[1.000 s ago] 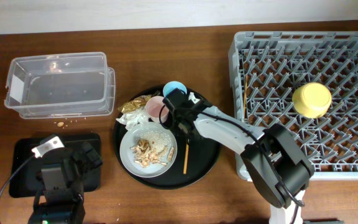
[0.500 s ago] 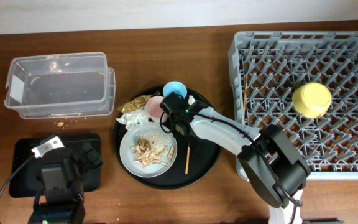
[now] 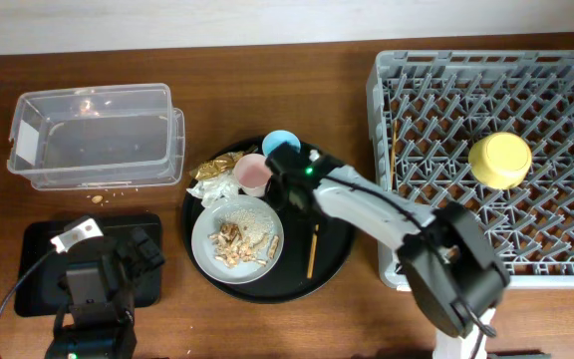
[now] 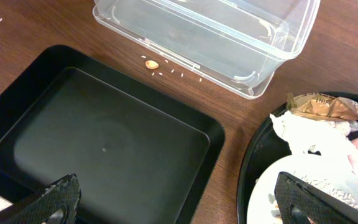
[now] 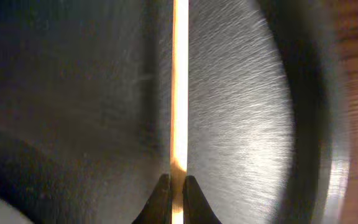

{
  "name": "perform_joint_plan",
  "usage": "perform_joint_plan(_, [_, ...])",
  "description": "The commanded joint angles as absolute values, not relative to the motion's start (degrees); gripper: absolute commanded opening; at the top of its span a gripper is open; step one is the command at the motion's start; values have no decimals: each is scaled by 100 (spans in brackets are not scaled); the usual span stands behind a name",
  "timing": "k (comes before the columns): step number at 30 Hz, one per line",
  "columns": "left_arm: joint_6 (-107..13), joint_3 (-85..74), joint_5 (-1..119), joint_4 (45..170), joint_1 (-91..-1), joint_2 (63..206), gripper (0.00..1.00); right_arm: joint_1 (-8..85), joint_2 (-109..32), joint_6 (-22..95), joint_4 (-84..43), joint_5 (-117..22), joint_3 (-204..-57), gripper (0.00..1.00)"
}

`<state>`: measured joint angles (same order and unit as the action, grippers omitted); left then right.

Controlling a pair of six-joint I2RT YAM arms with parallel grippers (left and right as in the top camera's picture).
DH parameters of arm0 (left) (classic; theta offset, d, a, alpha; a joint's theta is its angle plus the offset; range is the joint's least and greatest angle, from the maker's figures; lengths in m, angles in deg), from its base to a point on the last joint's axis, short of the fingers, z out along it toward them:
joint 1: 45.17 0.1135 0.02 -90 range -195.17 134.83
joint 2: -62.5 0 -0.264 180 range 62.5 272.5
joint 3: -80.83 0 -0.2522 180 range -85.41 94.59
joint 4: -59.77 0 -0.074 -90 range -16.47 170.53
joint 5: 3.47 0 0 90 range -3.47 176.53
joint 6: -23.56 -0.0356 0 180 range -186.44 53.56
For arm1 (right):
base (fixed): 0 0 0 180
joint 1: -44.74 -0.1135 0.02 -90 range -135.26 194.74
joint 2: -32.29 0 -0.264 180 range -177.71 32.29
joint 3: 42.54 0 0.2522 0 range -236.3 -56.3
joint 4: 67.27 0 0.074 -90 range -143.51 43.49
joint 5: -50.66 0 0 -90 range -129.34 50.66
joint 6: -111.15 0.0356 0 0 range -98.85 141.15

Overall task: Sort waste into correct bins and load items into the dishwasher rack
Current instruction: 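Grasp the second wooden chopstick with the right gripper, then carry the chopstick to the rack's back edge and release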

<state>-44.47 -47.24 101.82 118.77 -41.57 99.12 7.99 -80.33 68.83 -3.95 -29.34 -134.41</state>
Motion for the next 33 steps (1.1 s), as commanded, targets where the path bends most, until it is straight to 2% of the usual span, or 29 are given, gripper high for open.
perform_joint_plan(1, [-4416,-4647,10241,11868,-4179,9880,99,1306,-7242,6291,-146,-2771,-13808,4])
perform_joint_plan(9, [-4416,-4647,10241,11868,-4179,9880,99,2650,-5992,4507,-153,-2771,-14103,4])
perform_joint_plan(15, [-4416,-4647,10241,11868,-4179,9880,99,3664,-5952,3554,-609,-2799,-14101,4])
perform_joint_plan(21, [-4416,-4647,10241,11868,-4179,9880,99,3883,-6357,3047,-1138,-2864,-14096,4])
perform_joint_plan(28, [-4416,-4647,10241,11868,-4179,9880,99,3877,-7095,3041,-1525,-3479,-14096,5])
perform_joint_plan(29, [-4416,-4647,10243,11866,-4179,9880,99,3877,-7124,3039,-1541,-3584,-14096,6])
perform_joint_plan(31, [-4416,-4647,10241,11868,-4179,9880,99,3877,-7128,3041,-1536,-3595,-14096,19])
perform_joint_plan(33, [-4416,-4647,10241,11866,-4179,9880,99,3877,-7126,3045,-1495,-3595,-14096,29])
